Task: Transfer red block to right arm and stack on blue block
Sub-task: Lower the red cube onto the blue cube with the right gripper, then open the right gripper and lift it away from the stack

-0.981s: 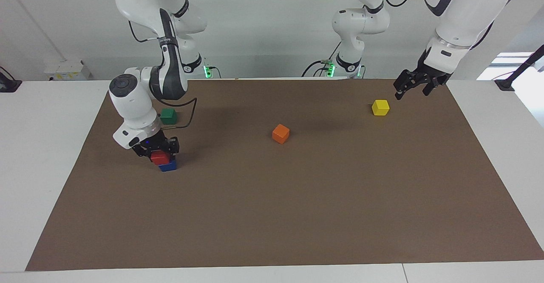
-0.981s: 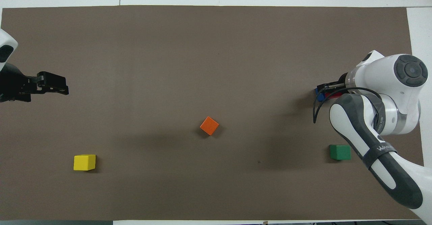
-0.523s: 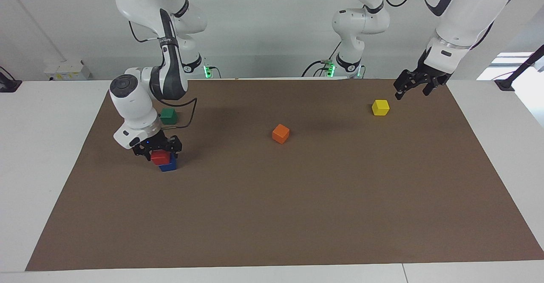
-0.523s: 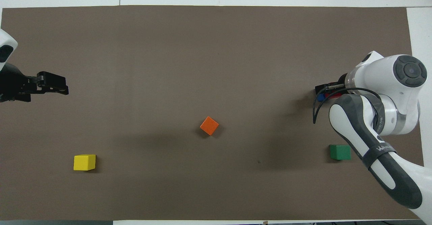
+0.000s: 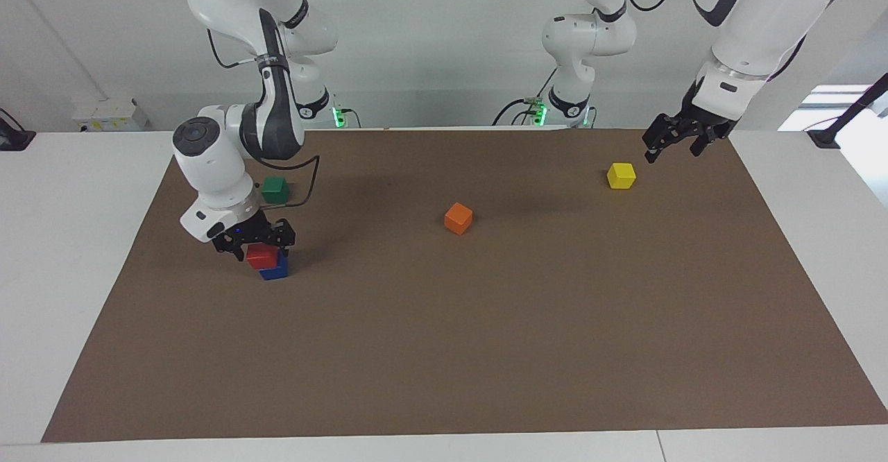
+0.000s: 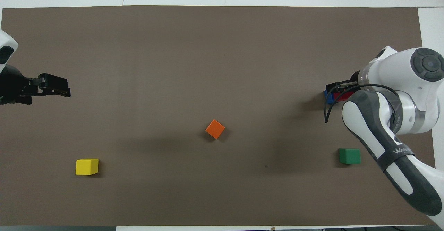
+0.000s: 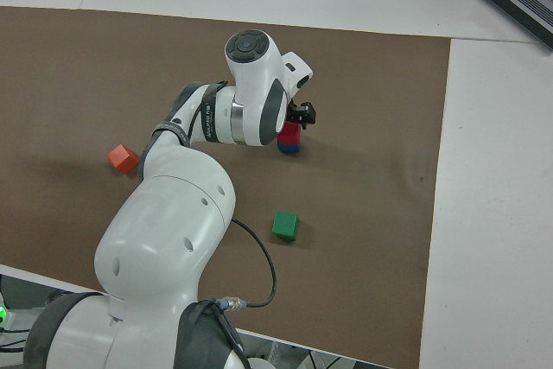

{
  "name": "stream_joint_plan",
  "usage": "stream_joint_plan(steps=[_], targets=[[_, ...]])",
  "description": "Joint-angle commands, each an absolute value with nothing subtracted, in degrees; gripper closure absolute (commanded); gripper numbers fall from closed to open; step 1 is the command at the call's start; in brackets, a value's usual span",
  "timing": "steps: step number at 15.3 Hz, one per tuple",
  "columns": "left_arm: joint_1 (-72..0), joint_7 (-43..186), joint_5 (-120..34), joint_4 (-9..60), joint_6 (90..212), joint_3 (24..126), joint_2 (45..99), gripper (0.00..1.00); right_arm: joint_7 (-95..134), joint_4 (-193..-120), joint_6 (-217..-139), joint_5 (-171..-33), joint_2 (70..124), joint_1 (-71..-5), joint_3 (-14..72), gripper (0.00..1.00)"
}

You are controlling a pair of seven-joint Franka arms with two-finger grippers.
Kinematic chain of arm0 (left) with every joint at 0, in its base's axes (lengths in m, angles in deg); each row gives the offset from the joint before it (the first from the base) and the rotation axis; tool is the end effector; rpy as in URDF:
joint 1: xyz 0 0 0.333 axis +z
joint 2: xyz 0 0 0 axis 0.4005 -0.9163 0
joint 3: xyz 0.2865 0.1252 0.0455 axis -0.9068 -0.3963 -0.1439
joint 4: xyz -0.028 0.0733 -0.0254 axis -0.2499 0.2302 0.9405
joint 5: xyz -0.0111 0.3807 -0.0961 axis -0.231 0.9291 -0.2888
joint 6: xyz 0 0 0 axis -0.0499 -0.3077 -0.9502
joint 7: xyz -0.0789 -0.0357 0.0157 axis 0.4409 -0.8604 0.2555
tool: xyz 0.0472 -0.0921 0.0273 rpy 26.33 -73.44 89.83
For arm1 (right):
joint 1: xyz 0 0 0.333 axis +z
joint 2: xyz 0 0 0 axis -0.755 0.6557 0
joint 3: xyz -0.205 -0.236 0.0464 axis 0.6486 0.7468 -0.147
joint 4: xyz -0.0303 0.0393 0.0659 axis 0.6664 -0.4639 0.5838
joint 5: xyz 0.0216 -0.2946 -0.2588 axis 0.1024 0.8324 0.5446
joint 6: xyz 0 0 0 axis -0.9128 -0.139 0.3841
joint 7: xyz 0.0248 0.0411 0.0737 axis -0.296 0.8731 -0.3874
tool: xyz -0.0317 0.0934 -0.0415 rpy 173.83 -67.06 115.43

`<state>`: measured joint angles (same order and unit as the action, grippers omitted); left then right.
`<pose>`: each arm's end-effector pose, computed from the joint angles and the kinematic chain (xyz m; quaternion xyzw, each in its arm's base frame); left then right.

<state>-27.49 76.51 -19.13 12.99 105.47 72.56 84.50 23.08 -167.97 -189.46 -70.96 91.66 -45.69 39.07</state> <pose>0.5399 -0.0456 0.6034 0.9986 0.0512 -0.0088 0.0100 0.5904 0.0051 0.3715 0.9987 0.0426 0.0258 0.0080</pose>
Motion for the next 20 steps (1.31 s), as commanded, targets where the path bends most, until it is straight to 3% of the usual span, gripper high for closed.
stream_joint_plan(steps=[1,10,15,20], targets=[[-27.39,76.49,-19.58,13.94,106.43,72.41,85.24,0.00,22.75,-163.83,-183.67,-71.19,90.52,-46.39,38.81,0.00],[-27.39,76.49,-19.49,13.94,106.43,72.41,85.24,0.00,23.19,-149.85,-161.52,-75.32,85.16,-46.39,38.81,0.00],[-27.30,76.41,-19.49,13.94,106.43,72.41,85.24,0.00,18.47,-148.36,-153.79,-73.05,81.64,-47.17,39.60,0.00],[-27.30,76.41,-19.49,13.94,106.43,72.41,85.24,0.00,15.72,-147.56,-152.54,-72.07,80.67,-49.38,39.60,0.00]])
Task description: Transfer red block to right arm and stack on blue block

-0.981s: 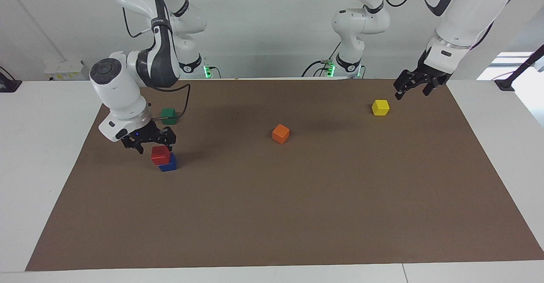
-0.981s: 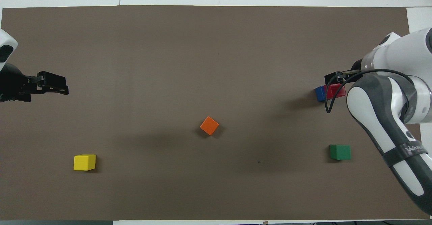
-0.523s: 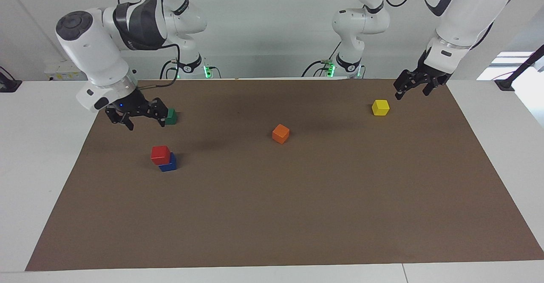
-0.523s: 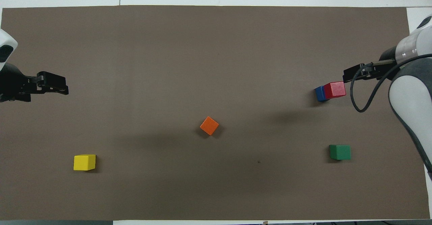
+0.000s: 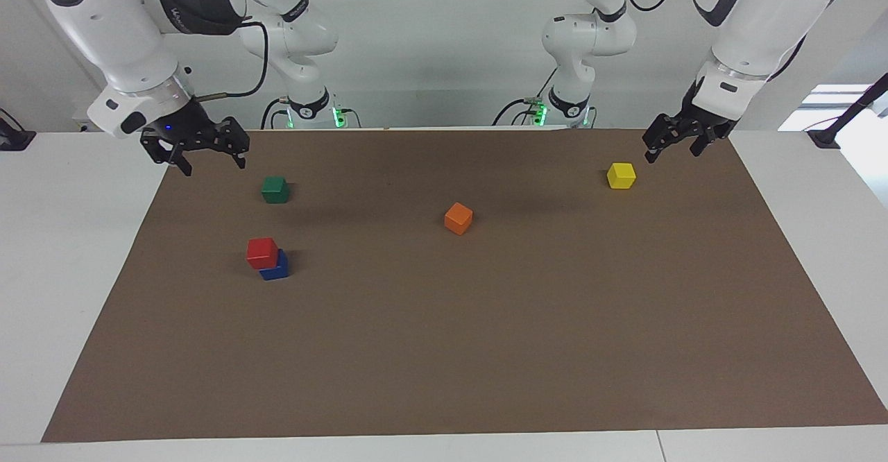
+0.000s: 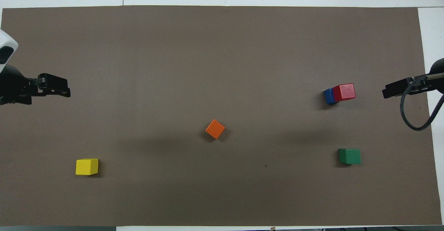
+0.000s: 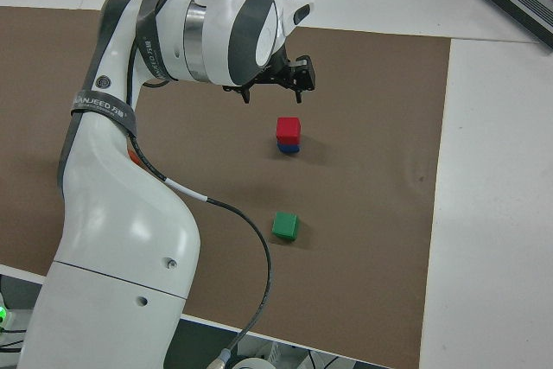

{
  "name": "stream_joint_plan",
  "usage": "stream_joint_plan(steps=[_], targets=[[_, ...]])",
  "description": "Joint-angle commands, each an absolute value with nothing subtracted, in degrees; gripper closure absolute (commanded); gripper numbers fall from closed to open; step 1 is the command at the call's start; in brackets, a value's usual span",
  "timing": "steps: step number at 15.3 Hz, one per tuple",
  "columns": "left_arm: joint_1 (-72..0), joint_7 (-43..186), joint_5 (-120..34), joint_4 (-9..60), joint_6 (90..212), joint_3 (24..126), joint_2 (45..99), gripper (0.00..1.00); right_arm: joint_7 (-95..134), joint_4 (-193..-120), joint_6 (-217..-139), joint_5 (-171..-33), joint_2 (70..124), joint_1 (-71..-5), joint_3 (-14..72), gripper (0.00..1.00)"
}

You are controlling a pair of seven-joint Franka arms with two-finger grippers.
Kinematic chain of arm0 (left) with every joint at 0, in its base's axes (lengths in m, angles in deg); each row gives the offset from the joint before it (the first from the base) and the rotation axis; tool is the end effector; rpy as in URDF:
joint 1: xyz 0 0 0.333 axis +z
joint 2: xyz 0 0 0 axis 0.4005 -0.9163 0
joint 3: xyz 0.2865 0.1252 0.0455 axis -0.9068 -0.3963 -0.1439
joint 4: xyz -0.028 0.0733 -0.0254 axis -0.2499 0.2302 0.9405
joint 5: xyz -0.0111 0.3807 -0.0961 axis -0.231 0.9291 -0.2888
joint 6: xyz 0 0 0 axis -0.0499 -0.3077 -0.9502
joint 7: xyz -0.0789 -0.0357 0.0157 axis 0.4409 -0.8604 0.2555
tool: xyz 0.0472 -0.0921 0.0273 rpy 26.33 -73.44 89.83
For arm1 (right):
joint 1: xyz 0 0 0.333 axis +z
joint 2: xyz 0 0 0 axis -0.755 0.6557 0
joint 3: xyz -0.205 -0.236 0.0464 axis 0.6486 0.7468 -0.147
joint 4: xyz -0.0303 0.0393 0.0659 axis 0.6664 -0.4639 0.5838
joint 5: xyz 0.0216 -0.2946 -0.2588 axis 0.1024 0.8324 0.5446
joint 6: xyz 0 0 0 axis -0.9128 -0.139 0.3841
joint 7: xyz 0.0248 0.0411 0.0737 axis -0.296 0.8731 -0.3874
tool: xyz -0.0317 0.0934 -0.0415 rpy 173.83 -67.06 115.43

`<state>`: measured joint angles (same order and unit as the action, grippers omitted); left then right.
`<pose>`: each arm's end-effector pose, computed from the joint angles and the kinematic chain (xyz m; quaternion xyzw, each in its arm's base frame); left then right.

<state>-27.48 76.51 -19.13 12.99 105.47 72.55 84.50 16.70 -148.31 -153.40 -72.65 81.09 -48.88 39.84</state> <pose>0.5399 -0.0454 0.6034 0.9986 0.0514 -0.0087 0.0100 0.5514 -0.0318 0.5851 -0.9978 -0.0603 0.0234 0.0145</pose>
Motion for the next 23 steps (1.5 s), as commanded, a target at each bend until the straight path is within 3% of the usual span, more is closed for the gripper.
stream_joint_plan(steps=[1,14,23], targets=[[-27.30,76.49,-19.49,13.94,106.43,72.32,85.24,0.00,15.63,-146.87,-152.54,-72.07,80.76,-49.99,39.60,0.00],[-27.39,76.49,-19.49,13.94,106.43,72.41,85.24,0.00,15.45,-145.98,-147.79,-69.88,78.65,-55.44,38.90,0.00],[-27.30,76.49,-19.49,13.94,106.43,72.41,85.24,0.00,18.17,-146.77,-149.46,-69.43,78.21,-54.04,38.72,0.00]])
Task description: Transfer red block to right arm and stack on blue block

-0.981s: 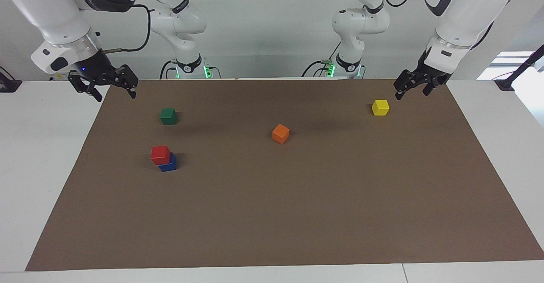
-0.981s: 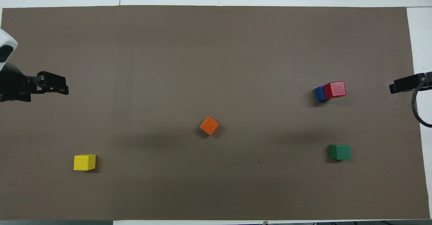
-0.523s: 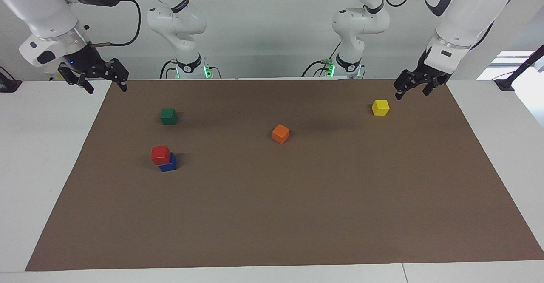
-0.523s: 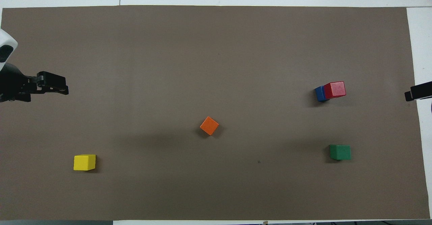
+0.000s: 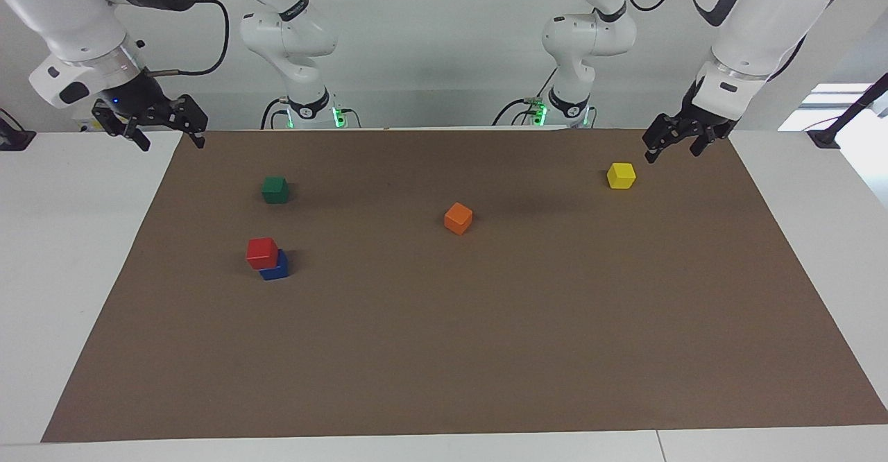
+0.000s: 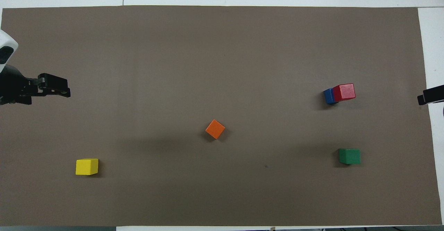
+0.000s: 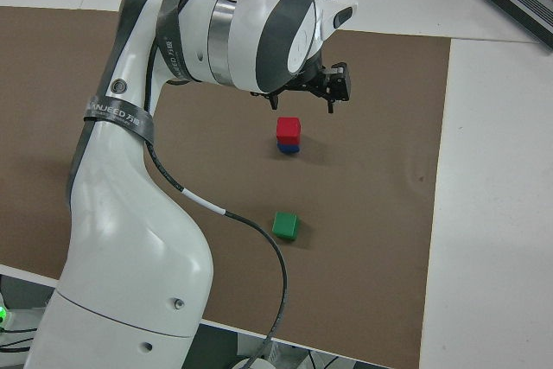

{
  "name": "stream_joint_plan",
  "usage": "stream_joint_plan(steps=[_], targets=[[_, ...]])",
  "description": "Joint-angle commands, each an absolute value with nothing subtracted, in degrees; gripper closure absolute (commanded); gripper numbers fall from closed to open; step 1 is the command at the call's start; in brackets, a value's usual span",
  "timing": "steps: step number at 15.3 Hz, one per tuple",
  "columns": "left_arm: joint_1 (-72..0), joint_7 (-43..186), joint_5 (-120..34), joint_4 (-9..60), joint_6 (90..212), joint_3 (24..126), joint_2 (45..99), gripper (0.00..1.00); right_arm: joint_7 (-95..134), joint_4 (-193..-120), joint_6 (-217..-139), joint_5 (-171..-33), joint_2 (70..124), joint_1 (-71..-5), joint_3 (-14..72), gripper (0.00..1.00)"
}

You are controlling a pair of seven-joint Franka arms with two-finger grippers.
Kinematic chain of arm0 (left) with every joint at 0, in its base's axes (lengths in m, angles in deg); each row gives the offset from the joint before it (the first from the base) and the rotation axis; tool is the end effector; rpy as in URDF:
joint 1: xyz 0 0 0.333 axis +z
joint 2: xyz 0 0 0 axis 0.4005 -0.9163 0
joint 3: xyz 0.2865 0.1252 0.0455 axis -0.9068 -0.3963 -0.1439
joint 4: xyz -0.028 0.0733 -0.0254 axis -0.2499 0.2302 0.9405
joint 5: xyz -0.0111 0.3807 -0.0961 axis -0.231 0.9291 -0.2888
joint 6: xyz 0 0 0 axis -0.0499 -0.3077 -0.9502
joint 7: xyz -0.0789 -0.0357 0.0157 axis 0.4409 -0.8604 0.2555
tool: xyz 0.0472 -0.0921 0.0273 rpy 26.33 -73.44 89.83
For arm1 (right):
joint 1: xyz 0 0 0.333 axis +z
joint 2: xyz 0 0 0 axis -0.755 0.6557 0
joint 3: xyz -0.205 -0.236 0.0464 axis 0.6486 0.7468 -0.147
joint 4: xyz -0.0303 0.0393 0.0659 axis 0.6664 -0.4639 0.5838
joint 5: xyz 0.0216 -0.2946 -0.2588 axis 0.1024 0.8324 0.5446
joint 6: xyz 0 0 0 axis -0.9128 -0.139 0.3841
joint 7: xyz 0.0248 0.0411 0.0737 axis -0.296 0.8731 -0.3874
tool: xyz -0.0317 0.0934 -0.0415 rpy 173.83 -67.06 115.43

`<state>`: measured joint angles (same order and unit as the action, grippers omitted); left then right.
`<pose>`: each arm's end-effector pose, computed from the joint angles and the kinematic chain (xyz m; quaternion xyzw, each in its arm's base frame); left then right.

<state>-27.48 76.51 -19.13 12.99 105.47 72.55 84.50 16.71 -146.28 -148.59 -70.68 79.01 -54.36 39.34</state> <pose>0.5399 -0.0454 0.6034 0.9986 0.0514 -0.0087 0.0100 0.5289 -0.0811 0.6146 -0.9994 -0.0176 0.0315 0.0005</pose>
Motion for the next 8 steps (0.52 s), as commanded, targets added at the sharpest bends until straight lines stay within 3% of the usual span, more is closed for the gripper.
stream_joint_plan(steps=[1,5,8], targets=[[-27.30,76.49,-19.49,13.94,106.43,72.41,85.24,0.00,18.44,-146.77,-149.72,-68.48,78.21,-53.43,38.72,0.00],[-27.30,76.49,-19.49,13.94,106.43,72.41,85.24,0.00,27.57,-146.77,-151.40,-68.12,78.21,-48.16,38.72,0.00],[-27.30,76.49,-19.49,13.94,106.43,72.41,85.24,0.00,27.14,-146.95,-151.57,-68.12,78.21,-48.76,38.72,0.00]])
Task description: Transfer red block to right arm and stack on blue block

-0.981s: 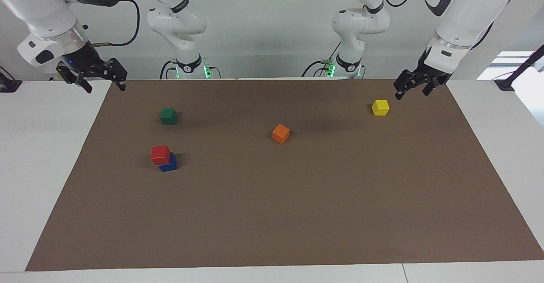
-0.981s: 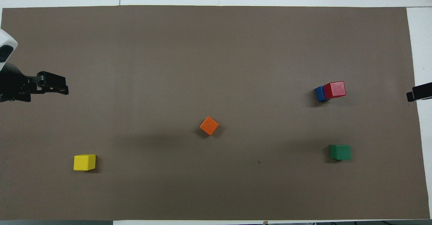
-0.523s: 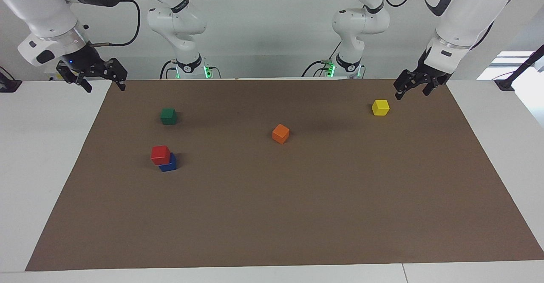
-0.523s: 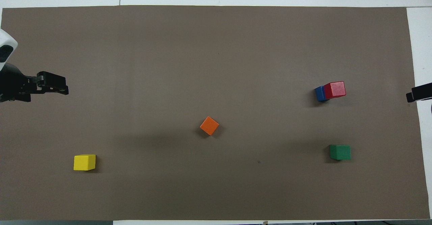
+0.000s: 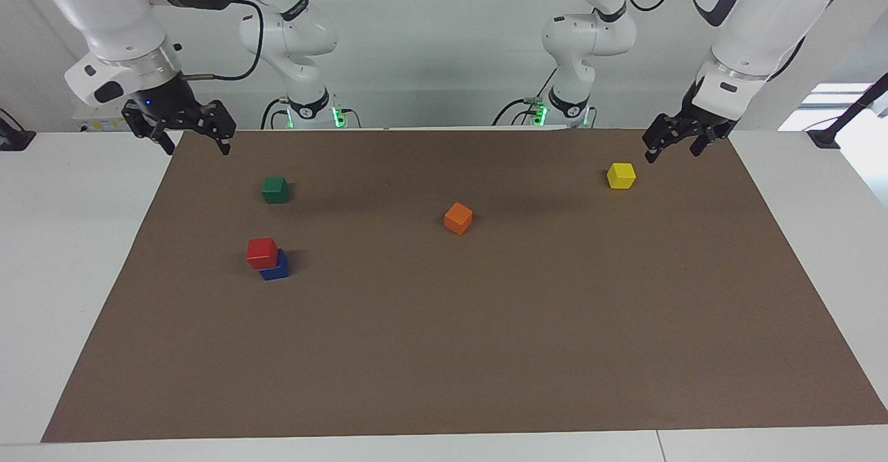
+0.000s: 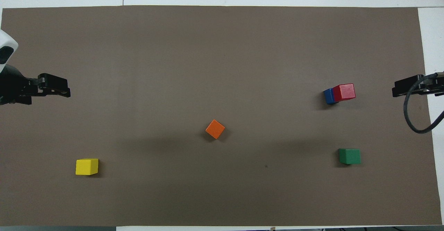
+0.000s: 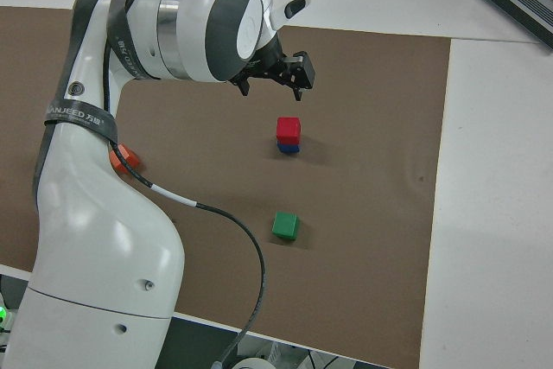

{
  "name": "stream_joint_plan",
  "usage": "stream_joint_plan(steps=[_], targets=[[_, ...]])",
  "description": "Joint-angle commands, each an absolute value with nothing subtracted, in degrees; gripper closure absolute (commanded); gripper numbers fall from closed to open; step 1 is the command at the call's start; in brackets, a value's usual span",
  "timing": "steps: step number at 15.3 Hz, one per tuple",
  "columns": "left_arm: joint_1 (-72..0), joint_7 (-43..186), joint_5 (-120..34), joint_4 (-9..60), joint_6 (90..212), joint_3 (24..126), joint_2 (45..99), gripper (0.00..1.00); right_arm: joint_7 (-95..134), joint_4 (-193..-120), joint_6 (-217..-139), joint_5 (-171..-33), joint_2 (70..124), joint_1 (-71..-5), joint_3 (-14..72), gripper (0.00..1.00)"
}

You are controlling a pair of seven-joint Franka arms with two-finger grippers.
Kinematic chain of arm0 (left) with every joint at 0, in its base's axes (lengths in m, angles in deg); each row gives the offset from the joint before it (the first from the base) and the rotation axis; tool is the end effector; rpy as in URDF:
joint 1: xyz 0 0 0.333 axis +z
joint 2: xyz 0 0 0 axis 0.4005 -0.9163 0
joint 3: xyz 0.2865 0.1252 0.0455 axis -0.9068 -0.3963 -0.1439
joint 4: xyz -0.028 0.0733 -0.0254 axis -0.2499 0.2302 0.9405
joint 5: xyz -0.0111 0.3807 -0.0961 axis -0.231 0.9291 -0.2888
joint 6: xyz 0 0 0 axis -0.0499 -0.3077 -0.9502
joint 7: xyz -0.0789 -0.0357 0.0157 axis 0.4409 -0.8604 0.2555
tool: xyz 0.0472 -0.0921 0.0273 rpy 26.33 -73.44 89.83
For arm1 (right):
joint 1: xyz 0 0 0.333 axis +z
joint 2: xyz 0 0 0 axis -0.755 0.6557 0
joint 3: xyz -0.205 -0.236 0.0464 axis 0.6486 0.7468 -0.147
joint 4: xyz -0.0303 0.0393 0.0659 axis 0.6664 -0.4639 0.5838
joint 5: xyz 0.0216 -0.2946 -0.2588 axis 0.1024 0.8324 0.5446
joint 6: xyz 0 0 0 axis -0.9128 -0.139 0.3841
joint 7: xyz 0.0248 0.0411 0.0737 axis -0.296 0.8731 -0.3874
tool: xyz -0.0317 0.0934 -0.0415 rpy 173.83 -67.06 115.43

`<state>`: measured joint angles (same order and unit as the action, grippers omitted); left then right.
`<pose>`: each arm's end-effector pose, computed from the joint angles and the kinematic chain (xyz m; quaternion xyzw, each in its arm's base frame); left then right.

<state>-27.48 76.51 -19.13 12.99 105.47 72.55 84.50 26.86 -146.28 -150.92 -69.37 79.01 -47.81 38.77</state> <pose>0.5399 -0.0454 0.6034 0.9986 0.0514 -0.0087 0.0100 0.5393 -0.0173 0.6181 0.9998 -0.0086 -0.0110 0.0162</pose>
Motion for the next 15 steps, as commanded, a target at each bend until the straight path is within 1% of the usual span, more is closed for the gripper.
stream_joint_plan(steps=[1,15], targets=[[-27.39,76.41,-19.49,13.94,106.43,72.41,85.24,0.00,27.05,-147.03,-151.48,-68.12,78.12,-48.85,38.72,0.00],[-27.30,76.49,-19.49,13.94,106.43,72.41,85.24,0.00,25.65,-147.12,-150.43,-69.17,77.86,-49.90,38.98,0.00]])
